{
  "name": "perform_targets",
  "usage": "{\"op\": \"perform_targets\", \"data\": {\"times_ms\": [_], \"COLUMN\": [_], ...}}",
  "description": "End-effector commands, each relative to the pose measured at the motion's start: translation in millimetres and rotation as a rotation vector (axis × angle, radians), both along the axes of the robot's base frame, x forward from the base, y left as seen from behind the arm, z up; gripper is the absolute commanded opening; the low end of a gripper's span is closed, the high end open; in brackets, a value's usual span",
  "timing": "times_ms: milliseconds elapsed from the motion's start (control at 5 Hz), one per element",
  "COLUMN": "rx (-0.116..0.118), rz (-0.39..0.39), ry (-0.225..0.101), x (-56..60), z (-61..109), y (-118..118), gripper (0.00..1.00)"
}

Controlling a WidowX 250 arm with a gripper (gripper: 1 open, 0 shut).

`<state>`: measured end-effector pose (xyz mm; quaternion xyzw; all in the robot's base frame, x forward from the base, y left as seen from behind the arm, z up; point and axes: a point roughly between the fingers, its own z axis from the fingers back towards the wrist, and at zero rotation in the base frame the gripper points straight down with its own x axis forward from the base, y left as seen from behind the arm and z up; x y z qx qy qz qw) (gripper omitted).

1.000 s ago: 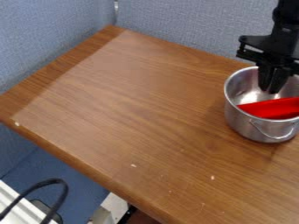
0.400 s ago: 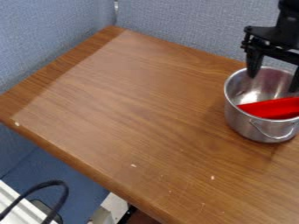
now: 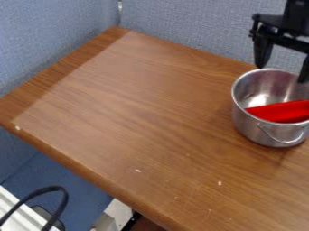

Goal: Put the red object in the metal pot

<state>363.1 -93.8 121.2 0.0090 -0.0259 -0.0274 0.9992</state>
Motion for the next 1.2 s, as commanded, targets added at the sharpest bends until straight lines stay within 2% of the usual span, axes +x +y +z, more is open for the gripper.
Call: {"op": "perform_targets", "data": {"times_ms": [0, 200, 400, 600, 800, 1000], "rx": [-0.026, -0.022, -0.006, 0.022, 0.072, 0.072], "rz": [0.048, 0.081, 0.047, 0.003, -0.008, -0.002], "ry": [-0.066, -0.063, -0.052, -0.061, -0.065, -0.082], "x": [1.2, -5.6, -21.8, -42.0, -54.6, -52.5], "z": [31.3, 35.7, 42.4, 50.5, 43.0, 35.2], "y": [17.2, 38.1, 59.4, 80.6, 98.9, 98.0], "gripper": [1.0, 1.0, 1.0, 1.0, 1.0, 1.0]}}
